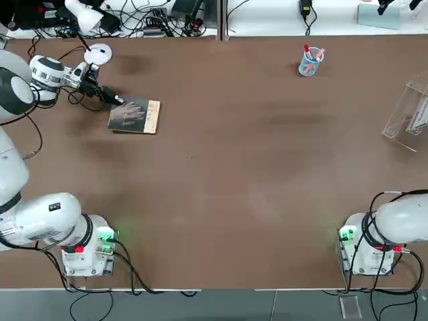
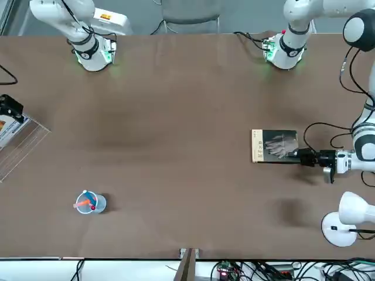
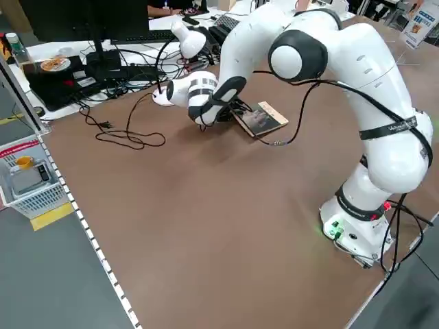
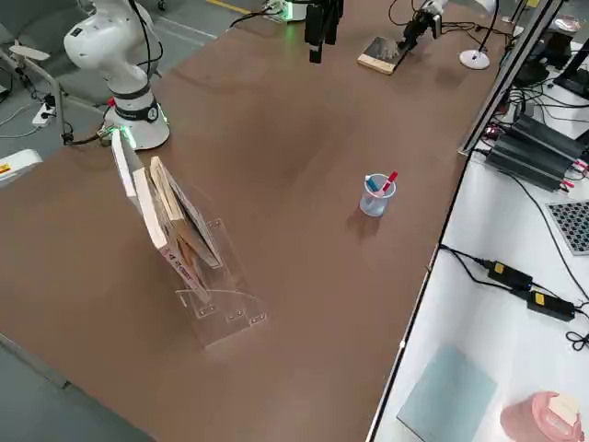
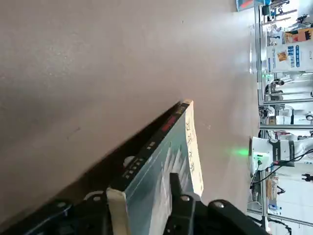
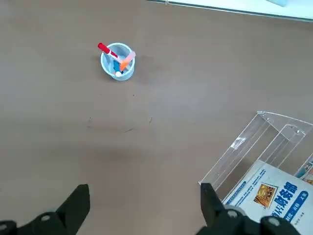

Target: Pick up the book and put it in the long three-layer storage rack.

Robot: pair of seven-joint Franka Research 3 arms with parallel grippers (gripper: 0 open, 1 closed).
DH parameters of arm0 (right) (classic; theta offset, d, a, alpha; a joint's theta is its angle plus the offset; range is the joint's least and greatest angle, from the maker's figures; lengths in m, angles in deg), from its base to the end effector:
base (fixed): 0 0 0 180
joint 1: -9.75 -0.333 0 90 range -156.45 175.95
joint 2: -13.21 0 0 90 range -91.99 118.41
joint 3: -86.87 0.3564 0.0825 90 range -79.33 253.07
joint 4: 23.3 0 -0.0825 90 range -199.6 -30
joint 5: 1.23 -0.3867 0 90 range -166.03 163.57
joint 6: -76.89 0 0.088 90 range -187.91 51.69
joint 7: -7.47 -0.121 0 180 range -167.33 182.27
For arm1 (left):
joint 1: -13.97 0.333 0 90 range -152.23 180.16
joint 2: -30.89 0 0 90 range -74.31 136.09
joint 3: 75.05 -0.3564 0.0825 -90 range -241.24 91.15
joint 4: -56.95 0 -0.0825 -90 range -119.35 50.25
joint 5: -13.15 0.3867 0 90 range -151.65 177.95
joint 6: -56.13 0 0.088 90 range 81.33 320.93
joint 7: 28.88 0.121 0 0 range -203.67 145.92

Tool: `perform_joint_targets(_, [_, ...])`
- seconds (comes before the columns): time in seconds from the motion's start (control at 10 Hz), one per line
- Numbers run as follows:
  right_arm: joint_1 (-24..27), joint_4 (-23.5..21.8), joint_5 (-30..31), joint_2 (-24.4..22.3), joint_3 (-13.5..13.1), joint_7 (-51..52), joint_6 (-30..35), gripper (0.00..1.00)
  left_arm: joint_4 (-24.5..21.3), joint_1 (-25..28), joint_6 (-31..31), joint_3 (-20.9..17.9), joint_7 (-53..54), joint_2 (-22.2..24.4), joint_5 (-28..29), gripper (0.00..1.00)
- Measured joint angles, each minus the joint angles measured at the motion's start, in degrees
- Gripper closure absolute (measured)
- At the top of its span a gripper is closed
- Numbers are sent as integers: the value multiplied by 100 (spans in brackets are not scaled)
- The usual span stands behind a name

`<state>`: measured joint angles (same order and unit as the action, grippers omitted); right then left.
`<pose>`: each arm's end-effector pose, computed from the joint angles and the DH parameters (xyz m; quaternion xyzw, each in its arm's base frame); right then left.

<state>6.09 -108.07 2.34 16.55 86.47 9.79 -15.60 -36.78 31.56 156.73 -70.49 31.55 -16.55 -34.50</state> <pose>0.5833 0.0261 0.6655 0.9976 0.0488 0.0385 0.0310 0.6411 0.0757 0.1414 0.8577 -0.1487 -0.0297 0.4912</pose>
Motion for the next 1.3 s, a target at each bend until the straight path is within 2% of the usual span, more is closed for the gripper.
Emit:
perform_joint_targets(0.1, [-1,0,0,0,7,1,3,0,-1,0,0,0,-93,-1,0,70])
perform_joint_targets(0.2, [-2,0,1,0,10,8,5,0,-2,0,-3,0,-228,-1,0,71])
perform_joint_targets(0.3, [-5,0,5,0,15,17,5,0,-2,0,-27,0,-342,-1,0,78])
perform_joint_targets(0.4, [-8,0,16,0,24,17,5,0,-2,-1,-85,0,-439,-1,0,78])
perform_joint_targets(0.6, [-9,0,31,0,35,11,11,0,4,-1,-234,1,-517,-1,-17,97])
perform_joint_targets(1.0, [-9,-1,29,0,44,-202,99,0,94,-21,-325,28,-807,4,-25,97])
perform_joint_targets(1.3, [-12,-3,-12,1,54,-218,134,0,357,-37,-547,113,-1065,8,-25,97])
